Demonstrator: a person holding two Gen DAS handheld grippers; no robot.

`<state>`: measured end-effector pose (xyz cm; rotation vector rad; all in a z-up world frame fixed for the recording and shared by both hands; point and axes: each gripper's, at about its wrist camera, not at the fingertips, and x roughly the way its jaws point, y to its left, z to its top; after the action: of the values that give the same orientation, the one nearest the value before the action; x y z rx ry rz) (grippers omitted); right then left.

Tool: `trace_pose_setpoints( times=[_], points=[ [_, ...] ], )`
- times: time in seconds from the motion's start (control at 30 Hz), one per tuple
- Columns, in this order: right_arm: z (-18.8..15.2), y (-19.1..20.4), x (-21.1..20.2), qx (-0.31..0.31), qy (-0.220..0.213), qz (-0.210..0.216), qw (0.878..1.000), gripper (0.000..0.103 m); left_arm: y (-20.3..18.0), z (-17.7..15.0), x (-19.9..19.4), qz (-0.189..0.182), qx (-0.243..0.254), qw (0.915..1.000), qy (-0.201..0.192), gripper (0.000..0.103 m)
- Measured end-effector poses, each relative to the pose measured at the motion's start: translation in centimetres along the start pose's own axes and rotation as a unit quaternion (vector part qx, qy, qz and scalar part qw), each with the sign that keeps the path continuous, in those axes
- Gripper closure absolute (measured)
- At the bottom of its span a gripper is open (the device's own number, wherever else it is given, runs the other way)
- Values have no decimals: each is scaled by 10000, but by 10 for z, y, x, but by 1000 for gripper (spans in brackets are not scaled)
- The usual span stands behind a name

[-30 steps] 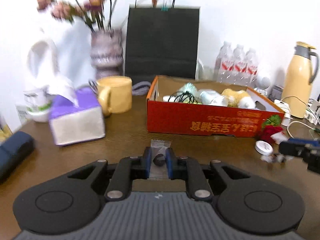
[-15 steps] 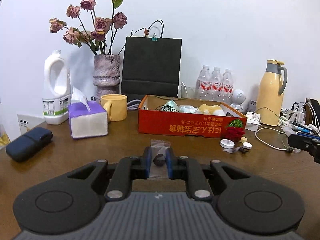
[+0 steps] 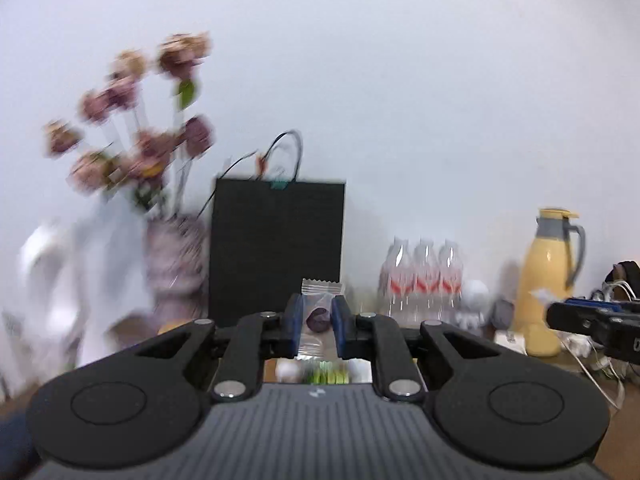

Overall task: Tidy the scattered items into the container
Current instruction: 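Carry both clear wrappers into the box and open both grippers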

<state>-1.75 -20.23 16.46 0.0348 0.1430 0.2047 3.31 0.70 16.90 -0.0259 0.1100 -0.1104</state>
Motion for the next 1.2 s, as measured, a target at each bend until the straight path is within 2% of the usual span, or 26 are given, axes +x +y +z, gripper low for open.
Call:
trace_pose_setpoints(
  times=[0.07, 0.13, 0.27, 0.33, 0.4, 0.43, 0.5, 0.57, 0.6, 0.63, 0.7, 0.73, 0.87, 1.03, 1.1, 1.17, 1.2],
  points=[
    [34, -5, 46, -29, 36, 50, 10000, 84, 0, 30, 46, 122, -3, 9999, 38, 87],
    [57, -8, 77, -74, 49, -73, 9999, 84, 0, 48, 76, 288, 9, 9996, 41, 87],
    [81, -17, 108, 85, 143, -69, 9998, 84, 2, 61, 112, 152, 78, 9996, 237, 87],
    [86, -21, 124, 1, 351, -121, 9993, 84, 3, 61, 131, 210, 154, 9984, 504, 87],
    [92, -28, 148, 7, 886, -61, 9960, 84, 6, 64, 162, 92, 231, 9933, 1129, 86],
    [95, -35, 167, 95, 1332, 45, 9910, 84, 8, 64, 180, -30, 245, 9872, 1574, 86],
    [95, -47, 202, 288, 2159, 156, 9759, 84, 16, 58, 221, -325, 66, 9660, 2565, 86],
    [86, -58, 240, 341, 2945, 89, 9550, 84, 24, 39, 264, -530, -165, 9305, 3621, 86],
    [78, -63, 255, 384, 3286, 88, 9436, 84, 27, 29, 280, -462, -195, 9157, 3986, 86],
    [68, -69, 271, 507, 3628, 110, 9304, 84, 29, 18, 293, -400, -144, 9029, 4278, 87],
    [49, -76, 294, 694, 4080, 106, 9103, 84, 29, -1, 309, -301, -26, 8840, 4665, 87],
    [40, -77, 304, 701, 4245, 60, 9027, 84, 28, -8, 314, -291, 34, 8778, 4781, 87],
    [5, -79, 326, 706, 4631, -97, 8834, 84, 26, -32, 325, -241, 226, 8595, 5100, 87],
    [-17, -80, 342, 735, 4897, -231, 8685, 82, 30, -41, 331, -60, 331, 8538, 5195, 84],
    [-16, -81, 344, 811, 4950, -227, 8648, 77, 29, -33, 331, -97, 364, 8533, 5201, 80],
    [-7, -81, 342, 852, 4931, -232, 8655, 66, 29, -21, 328, -155, 358, 8554, 5166, 59],
    [0, -81, 341, 807, 4895, -284, 8678, 56, 29, -12, 327, -150, 349, 8568, 5143, 56]
  ],
)
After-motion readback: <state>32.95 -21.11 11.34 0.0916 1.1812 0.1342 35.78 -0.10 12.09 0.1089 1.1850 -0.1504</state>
